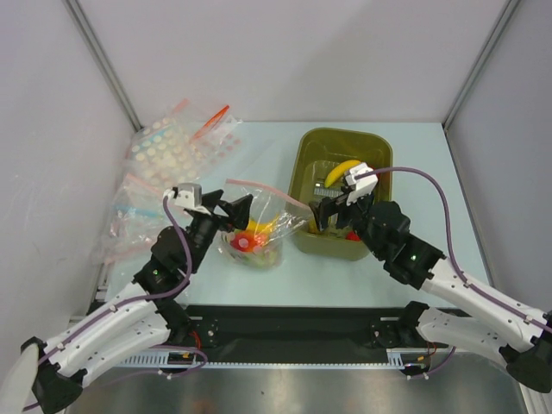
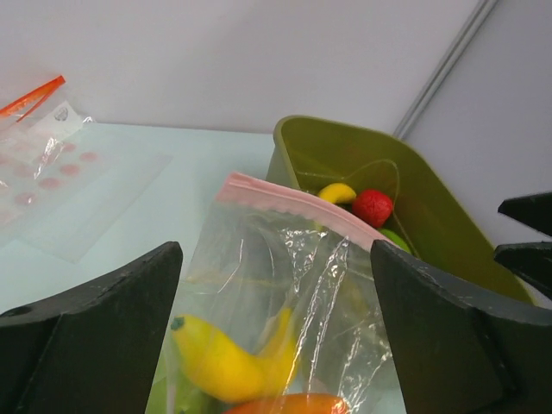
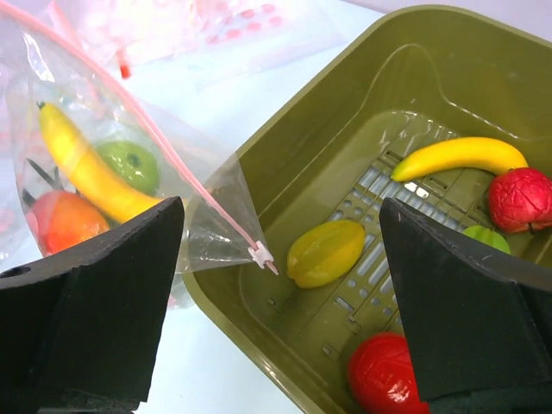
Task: Place the food in the zip-top bag and seal the zipper
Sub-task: Place the zipper food storage bag at the center of the board, then reset both arms
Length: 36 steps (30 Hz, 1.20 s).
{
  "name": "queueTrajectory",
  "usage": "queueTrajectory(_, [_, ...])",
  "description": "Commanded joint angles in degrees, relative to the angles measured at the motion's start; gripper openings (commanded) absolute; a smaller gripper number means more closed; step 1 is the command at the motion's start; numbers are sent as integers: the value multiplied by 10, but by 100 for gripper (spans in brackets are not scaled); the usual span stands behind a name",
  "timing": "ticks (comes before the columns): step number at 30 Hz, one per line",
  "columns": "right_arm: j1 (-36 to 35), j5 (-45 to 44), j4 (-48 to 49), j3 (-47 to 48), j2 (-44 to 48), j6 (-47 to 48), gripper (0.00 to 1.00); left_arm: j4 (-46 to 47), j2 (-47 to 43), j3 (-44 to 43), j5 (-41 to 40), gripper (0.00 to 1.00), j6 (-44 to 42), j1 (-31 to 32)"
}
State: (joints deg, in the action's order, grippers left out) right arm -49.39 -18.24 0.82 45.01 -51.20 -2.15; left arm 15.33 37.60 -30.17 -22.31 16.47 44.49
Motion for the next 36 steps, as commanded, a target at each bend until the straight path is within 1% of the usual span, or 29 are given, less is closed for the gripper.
queueTrajectory(1, [10,-16,17,5,14,-31,100,-23,-23,-8,-47,98,42,-3])
queueTrajectory(2, [11,-23,19,4,15,-35,100,-45,-39,-9,-64,99,50,-3])
queueTrajectory(4, [12,-62,31,-3,20,-61,100,-57,-59,-7,-92,100,69,-3])
queueTrajectory(5, [13,-107,34,-5,20,-82,100,-68,-74,-4,-140,100,79,-3])
queueTrajectory(6, [13,-129,38,-7,21,-87,100,-75,-99,5,-166,100,93,-3])
queueTrajectory(7, [13,-154,37,-5,20,-96,100,-85,-113,9,-199,100,132,-3])
queueTrajectory(8, [13,-204,34,-4,20,-125,100,-99,-126,15,-243,100,148,-3])
queueTrajectory(9, [13,-222,31,-4,22,-135,100,-101,-150,28,-263,100,160,-3])
queueTrajectory(10, [13,-241,33,-4,22,-145,100,-103,-160,34,-276,100,182,-3])
queueTrajectory(11, [12,-286,31,-3,23,-161,100,-112,-167,42,-299,100,193,-3])
queueTrajectory(12, [12,-305,28,-4,24,-193,100,-120,-174,44,-309,100,206,-3])
queueTrajectory(13, [13,-325,27,-5,26,-206,100,-138,-183,44,-320,100,235,-3])
queueTrajectory(14, [13,-355,24,-5,27,-217,100,-146,-185,44,-330,100,247,-3])
queueTrajectory(15, [13,-368,3,1,29,-249,100,-148,-188,46,-345,100,260,-3])
queueTrajectory(16, [13,-374,-6,5,30,-261,100,-148,-191,48,-350,100,261,-3])
queueTrajectory(18, [14,-363,-45,24,33,-268,100,-138,-192,56,-352,100,261,-3])
queueTrajectory(21, [15,-292,-64,42,40,-211,100,-123,-188,63,-347,100,257,-3])
queueTrajectory(22, [15,-279,-60,38,43,-184,100,-121,-185,63,-344,100,253,-4])
queueTrajectory(26, [15,-271,-14,-5,50,-165,100,-87,-170,69,-318,100,226,-3])
queueTrajectory(27, [15,-269,15,-16,50,-161,100,-83,-168,69,-312,100,220,-3])
queueTrajectory(30, [14,-251,29,-19,47,-146,100,-80,-156,64,-302,100,215,-3])
queueTrajectory(32, [15,-221,30,-19,51,-130,100,-81,-154,62,-298,100,216,-3])
queueTrajectory(36, [15,-208,44,-30,63,-115,100,-74,-153,64,-288,100,212,-3])
